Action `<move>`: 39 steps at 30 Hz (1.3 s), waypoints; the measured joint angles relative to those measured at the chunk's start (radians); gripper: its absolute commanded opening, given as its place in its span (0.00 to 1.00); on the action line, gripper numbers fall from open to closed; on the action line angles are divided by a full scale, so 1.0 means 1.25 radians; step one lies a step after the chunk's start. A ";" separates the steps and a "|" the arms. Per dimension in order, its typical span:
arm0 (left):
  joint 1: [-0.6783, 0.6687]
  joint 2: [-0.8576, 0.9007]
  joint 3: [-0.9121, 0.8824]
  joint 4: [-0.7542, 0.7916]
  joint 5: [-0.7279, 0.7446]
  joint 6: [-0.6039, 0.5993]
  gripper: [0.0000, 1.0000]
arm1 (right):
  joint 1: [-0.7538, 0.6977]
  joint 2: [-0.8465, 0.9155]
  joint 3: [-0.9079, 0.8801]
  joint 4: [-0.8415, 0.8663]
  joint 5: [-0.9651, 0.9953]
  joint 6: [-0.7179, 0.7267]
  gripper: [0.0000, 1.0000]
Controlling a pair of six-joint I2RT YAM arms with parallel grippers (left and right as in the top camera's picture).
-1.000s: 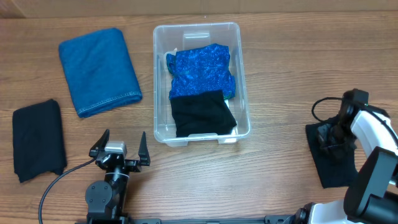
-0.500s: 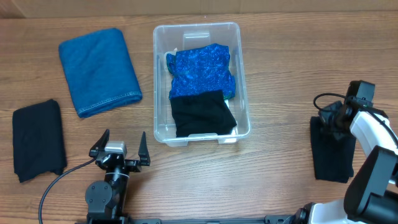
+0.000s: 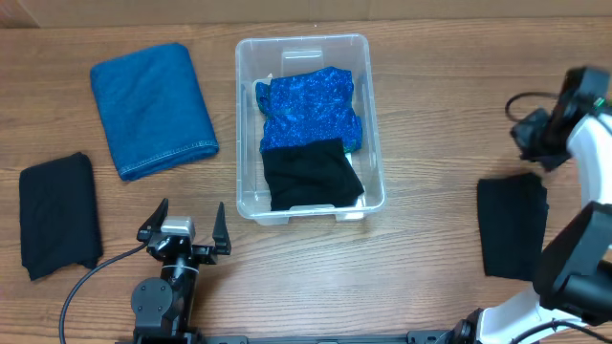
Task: Pack container
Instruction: 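Grasp the right black cloth with the right gripper and lift it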
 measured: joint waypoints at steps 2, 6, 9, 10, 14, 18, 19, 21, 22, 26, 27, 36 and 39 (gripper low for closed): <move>0.000 0.000 0.000 -0.001 0.000 0.000 1.00 | 0.000 -0.006 0.103 -0.176 0.039 0.001 0.04; 0.000 0.000 0.000 -0.001 0.000 0.000 1.00 | -0.001 -0.006 0.112 -0.410 0.127 0.168 0.04; 0.000 0.000 0.000 -0.001 0.000 0.000 1.00 | -0.002 -0.008 0.021 -0.407 0.164 0.321 0.04; 0.000 0.000 0.000 -0.001 0.000 0.000 1.00 | -0.002 -0.007 -0.040 -0.389 0.165 0.337 0.04; 0.000 0.000 0.000 -0.001 0.000 0.000 1.00 | -0.004 -0.003 -0.209 -0.225 0.125 0.374 0.04; 0.000 0.000 0.000 -0.001 0.000 0.000 1.00 | -0.004 -0.003 -0.249 -0.147 0.095 0.384 0.05; 0.000 0.000 0.000 -0.001 0.000 0.000 1.00 | -0.004 -0.003 -0.262 -0.110 0.090 0.385 0.05; 0.000 0.000 0.000 -0.001 0.000 0.000 1.00 | -0.004 -0.003 -0.283 -0.074 0.088 0.385 0.05; 0.000 0.000 0.000 -0.001 0.000 0.000 1.00 | -0.004 -0.003 -0.293 -0.051 0.088 0.385 0.05; 0.000 0.000 0.000 -0.001 0.000 0.000 1.00 | -0.004 -0.003 -0.309 0.013 0.086 0.368 0.05; 0.000 0.000 0.000 -0.001 0.000 0.000 1.00 | -0.004 -0.005 -0.312 0.028 0.084 0.355 0.05; 0.000 0.000 0.000 -0.001 0.000 0.000 1.00 | -0.008 -0.009 -0.322 0.332 -0.029 0.250 0.15; 0.000 0.000 0.000 -0.001 0.000 0.000 1.00 | -0.008 -0.009 -0.316 0.407 -0.106 0.181 0.15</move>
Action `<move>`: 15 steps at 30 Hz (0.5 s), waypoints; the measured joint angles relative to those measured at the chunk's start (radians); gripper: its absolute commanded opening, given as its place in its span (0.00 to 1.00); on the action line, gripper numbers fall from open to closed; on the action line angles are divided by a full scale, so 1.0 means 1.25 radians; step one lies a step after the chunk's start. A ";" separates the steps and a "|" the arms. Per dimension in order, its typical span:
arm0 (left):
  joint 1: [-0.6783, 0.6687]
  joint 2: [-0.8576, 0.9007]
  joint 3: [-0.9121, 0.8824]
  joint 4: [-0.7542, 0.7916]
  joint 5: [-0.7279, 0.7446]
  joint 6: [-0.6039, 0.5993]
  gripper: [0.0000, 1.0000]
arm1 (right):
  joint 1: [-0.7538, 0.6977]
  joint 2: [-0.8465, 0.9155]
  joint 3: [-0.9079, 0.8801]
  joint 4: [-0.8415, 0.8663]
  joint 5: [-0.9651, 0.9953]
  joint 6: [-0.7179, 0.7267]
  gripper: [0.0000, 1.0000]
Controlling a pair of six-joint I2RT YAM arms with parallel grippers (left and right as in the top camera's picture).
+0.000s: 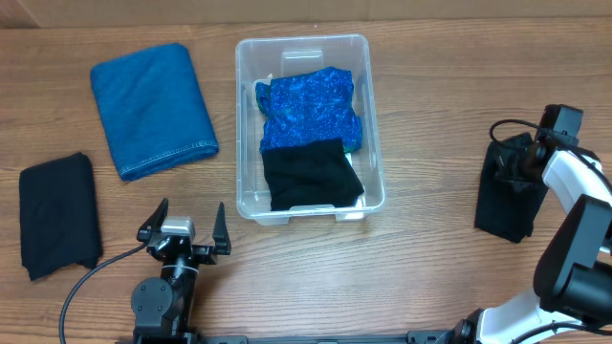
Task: Pack container
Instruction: 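Grasp the right black cloth with the right gripper and lift it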
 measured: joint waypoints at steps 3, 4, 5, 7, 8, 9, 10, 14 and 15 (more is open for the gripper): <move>0.000 0.000 0.000 0.000 0.000 0.000 1.00 | -0.001 0.007 0.085 -0.140 -0.016 -0.063 0.14; 0.000 0.000 0.000 0.000 0.000 0.000 1.00 | -0.002 0.009 0.147 -0.224 -0.013 -0.082 0.23; 0.000 0.000 0.000 0.000 0.000 0.000 1.00 | -0.006 0.010 0.214 -0.290 -0.007 -0.090 0.30; 0.000 0.000 0.000 0.000 0.000 0.000 1.00 | -0.023 0.009 0.358 -0.430 0.016 -0.105 0.77; 0.000 0.000 0.000 0.000 0.000 0.000 1.00 | -0.038 0.007 0.417 -0.500 0.028 -0.108 0.78; 0.000 0.000 0.000 0.000 0.000 0.000 1.00 | -0.050 0.003 0.441 -0.542 0.034 -0.111 0.79; 0.000 0.000 0.000 0.000 0.000 0.000 1.00 | -0.072 0.002 0.462 -0.594 0.044 -0.118 0.80; 0.000 0.000 0.000 0.000 0.000 0.000 1.00 | -0.157 0.003 0.393 -0.634 0.064 -0.176 0.96; 0.000 0.000 0.000 0.000 0.000 0.000 1.00 | -0.160 0.003 0.378 -0.627 0.065 -0.197 0.97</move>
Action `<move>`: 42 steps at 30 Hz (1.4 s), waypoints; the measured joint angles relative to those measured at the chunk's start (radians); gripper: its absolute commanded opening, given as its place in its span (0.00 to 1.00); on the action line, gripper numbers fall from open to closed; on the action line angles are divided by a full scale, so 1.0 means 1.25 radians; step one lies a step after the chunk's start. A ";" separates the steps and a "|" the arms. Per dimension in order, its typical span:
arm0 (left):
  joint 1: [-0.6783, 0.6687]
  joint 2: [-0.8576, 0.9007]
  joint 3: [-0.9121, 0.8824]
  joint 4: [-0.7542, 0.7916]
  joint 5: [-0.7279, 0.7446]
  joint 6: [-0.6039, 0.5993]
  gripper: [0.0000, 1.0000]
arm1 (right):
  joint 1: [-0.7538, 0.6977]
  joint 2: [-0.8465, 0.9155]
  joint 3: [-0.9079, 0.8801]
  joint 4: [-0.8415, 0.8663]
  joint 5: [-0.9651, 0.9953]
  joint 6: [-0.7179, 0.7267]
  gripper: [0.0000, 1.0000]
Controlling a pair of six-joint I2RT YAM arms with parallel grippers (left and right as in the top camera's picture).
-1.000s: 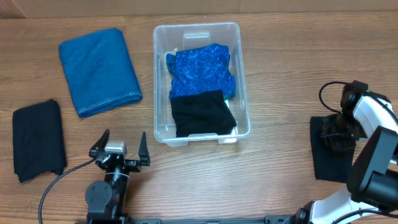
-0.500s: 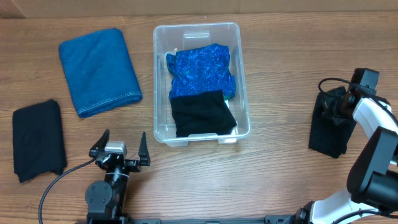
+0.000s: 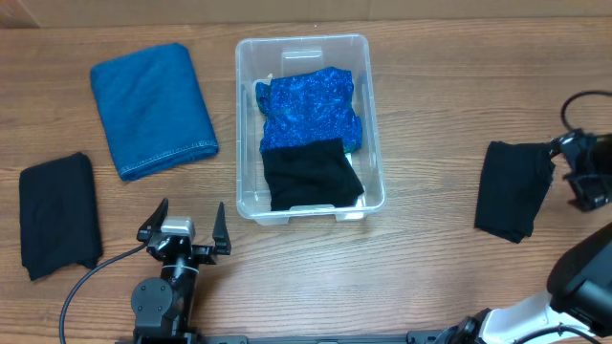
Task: Pack container
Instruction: 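Grasp the right black cloth with the right gripper and lift it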
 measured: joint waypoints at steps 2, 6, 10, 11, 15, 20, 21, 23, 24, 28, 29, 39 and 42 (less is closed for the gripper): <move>0.000 0.000 0.000 0.000 0.000 0.000 1.00 | -0.006 0.003 -0.093 0.049 0.001 -0.036 1.00; 0.000 0.000 0.000 0.000 0.000 0.000 1.00 | -0.005 0.004 -0.202 0.199 0.000 -0.113 1.00; 0.000 0.000 0.000 0.000 0.000 0.000 1.00 | -0.005 0.004 -0.242 0.248 -0.007 -0.158 1.00; 0.000 0.000 0.000 0.000 0.000 0.000 1.00 | -0.005 0.004 -0.242 0.258 -0.017 -0.176 1.00; 0.000 0.000 0.000 0.000 0.000 0.000 1.00 | -0.005 0.004 -0.242 0.267 -0.028 -0.216 1.00; 0.000 0.000 0.000 0.000 0.000 0.000 1.00 | -0.005 0.021 -0.242 0.260 -0.029 -0.242 1.00; 0.000 0.000 0.000 0.000 0.000 0.000 1.00 | -0.005 0.038 -0.243 0.258 -0.030 -0.247 1.00; 0.000 0.000 0.000 0.000 0.000 0.000 1.00 | -0.005 0.062 -0.246 0.263 -0.030 -0.253 1.00; 0.000 0.000 0.000 0.000 0.000 0.000 1.00 | -0.005 0.063 -0.250 0.270 -0.030 -0.257 1.00; 0.000 0.000 0.000 0.000 0.000 0.000 1.00 | -0.005 0.063 -0.279 0.291 -0.032 -0.262 1.00; 0.000 0.000 0.000 0.000 0.000 0.000 1.00 | -0.005 0.063 -0.280 0.294 -0.035 -0.263 1.00; 0.000 0.000 0.000 0.000 0.000 0.000 1.00 | -0.005 0.063 -0.281 0.313 -0.082 -0.295 0.85; 0.000 0.000 0.000 0.000 0.000 0.000 1.00 | -0.005 0.063 -0.281 0.313 -0.092 -0.306 0.61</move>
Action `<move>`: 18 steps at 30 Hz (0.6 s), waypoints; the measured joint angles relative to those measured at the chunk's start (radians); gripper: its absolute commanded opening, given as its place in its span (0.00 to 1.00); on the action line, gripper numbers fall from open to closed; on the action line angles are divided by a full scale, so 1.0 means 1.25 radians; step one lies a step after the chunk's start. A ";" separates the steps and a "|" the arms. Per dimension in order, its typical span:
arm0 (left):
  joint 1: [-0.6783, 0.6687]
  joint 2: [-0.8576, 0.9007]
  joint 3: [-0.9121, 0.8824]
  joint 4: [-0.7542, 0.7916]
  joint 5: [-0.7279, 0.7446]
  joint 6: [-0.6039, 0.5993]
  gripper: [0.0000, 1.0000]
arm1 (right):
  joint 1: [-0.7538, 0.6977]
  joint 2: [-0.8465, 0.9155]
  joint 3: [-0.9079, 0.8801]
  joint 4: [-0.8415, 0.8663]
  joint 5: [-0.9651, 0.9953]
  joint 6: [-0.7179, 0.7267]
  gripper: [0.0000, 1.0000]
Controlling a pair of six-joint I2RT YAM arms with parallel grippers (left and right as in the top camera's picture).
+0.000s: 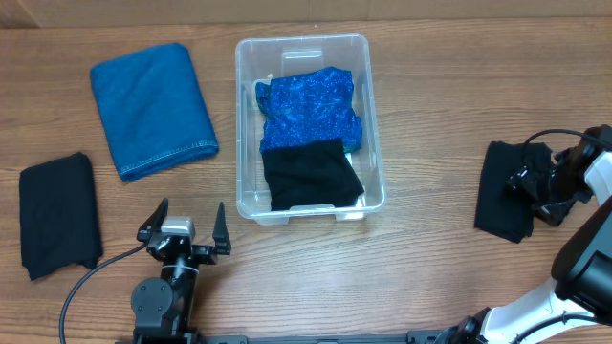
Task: Pack container
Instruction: 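Grasp the right black cloth with the right gripper and lift it, then carry the black cloth with the right gripper over the bin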
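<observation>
A clear plastic container (373,143) stands at the table's middle, holding a sparkly blue cloth (311,107) and a black cloth (311,177) in front of it. A folded black cloth (502,201) lies at the right, slightly tilted. My right gripper (534,184) sits over that cloth's right edge; its dark fingers blend with the fabric, so its state is unclear. My left gripper (184,227) stands open near the front edge, left of the container, holding nothing.
A folded blue denim piece (153,107) lies at the back left. Another folded black cloth (59,215) lies at the far left. A black cable loops near the right arm (593,177).
My right gripper was off the black cloth, at the far right edge of view. Now it is further left, over the cloth's right edge. The cloth and the left arm have not moved.
My right gripper was first raised at the back right, with the black cloth lying straight below it. Then it was down on the cloth's top, and the cloth had shifted back and tilted. Then it was right of the cloth, and now it is on its right edge.
</observation>
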 measured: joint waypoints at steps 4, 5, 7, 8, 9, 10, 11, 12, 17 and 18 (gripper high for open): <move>0.000 0.000 0.000 0.000 0.000 0.000 1.00 | 0.000 0.000 0.000 0.002 -0.012 0.003 0.39; 0.000 0.000 0.000 0.000 0.000 0.000 1.00 | 0.000 0.000 0.000 0.003 -0.025 0.002 0.31; 0.000 0.000 0.000 0.000 0.000 0.000 1.00 | 0.000 0.000 0.000 0.005 -0.064 0.004 0.23; 0.000 0.000 0.000 0.000 0.000 0.000 1.00 | 0.000 0.000 0.000 0.006 -0.093 0.003 0.16; 0.000 0.000 0.000 0.000 0.000 0.000 1.00 | 0.000 0.000 0.000 0.008 -0.132 0.000 0.09; 0.000 0.000 0.000 0.000 0.000 0.000 1.00 | 0.000 0.000 0.000 0.007 -0.154 0.004 0.09; 0.000 0.000 0.000 0.000 0.000 0.000 1.00 | 0.000 0.000 0.000 0.008 -0.185 0.002 0.06; 0.000 0.000 0.000 0.000 0.000 0.000 1.00 | 0.000 0.000 0.000 0.007 -0.233 0.003 0.04; 0.000 0.000 0.000 0.000 0.000 0.000 1.00 | 0.000 0.005 0.052 -0.011 -0.516 0.005 0.04; 0.000 0.000 0.000 0.000 0.000 0.000 1.00 | 0.000 0.006 0.065 -0.016 -0.562 0.005 0.04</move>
